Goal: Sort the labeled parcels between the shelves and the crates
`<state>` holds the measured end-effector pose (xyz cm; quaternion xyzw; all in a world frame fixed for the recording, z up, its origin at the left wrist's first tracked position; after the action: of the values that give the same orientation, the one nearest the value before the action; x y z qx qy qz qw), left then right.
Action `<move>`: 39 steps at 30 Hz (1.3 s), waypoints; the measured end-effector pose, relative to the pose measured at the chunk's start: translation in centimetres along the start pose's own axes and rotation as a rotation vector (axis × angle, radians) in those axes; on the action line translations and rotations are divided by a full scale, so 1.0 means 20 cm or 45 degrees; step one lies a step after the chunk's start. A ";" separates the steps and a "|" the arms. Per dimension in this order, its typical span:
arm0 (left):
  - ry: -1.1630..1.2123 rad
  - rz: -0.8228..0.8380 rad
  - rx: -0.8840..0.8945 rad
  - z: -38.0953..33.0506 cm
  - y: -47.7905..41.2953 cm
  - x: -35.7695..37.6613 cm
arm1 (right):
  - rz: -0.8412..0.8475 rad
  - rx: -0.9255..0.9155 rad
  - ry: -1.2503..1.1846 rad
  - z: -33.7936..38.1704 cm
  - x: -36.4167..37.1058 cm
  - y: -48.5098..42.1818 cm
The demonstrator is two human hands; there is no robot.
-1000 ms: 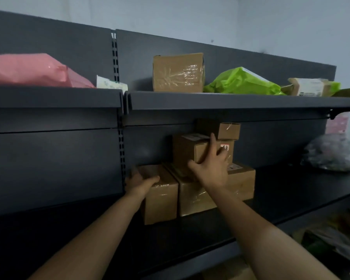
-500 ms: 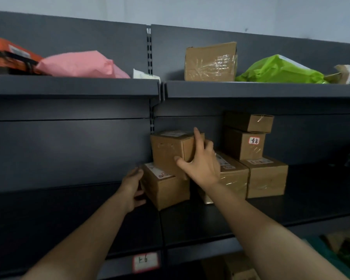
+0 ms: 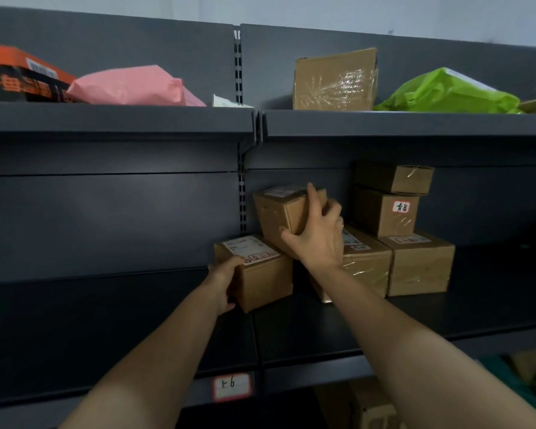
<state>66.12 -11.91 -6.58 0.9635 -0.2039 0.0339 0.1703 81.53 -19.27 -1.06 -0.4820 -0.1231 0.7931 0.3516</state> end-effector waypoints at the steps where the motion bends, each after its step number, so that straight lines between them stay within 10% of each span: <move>1: -0.002 0.006 0.012 0.00 -0.01 -0.03 | -0.007 -0.003 0.017 0.00 0.00 -0.01; 19: 0.291 0.117 0.563 -0.01 0.18 -0.28 | -0.036 -0.105 -0.285 0.14 0.07 0.28; 39: 0.039 1.203 0.259 0.68 0.84 0.62 | -0.570 0.674 0.151 -0.41 -0.85 1.65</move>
<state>70.67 -35.80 -12.47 0.7767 -0.6122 0.1416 0.0442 78.99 -55.79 -11.30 -0.3804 0.0047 0.6715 0.6359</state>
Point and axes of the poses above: each hand's wrist, its own y-axis away from the middle knuckle, its own x-axis out of the palm, z = x × y, the point moved 1 cm from there along -y, towards the middle knuckle, and after that the axes turned 10 degrees about z, right-handed, at the moved point
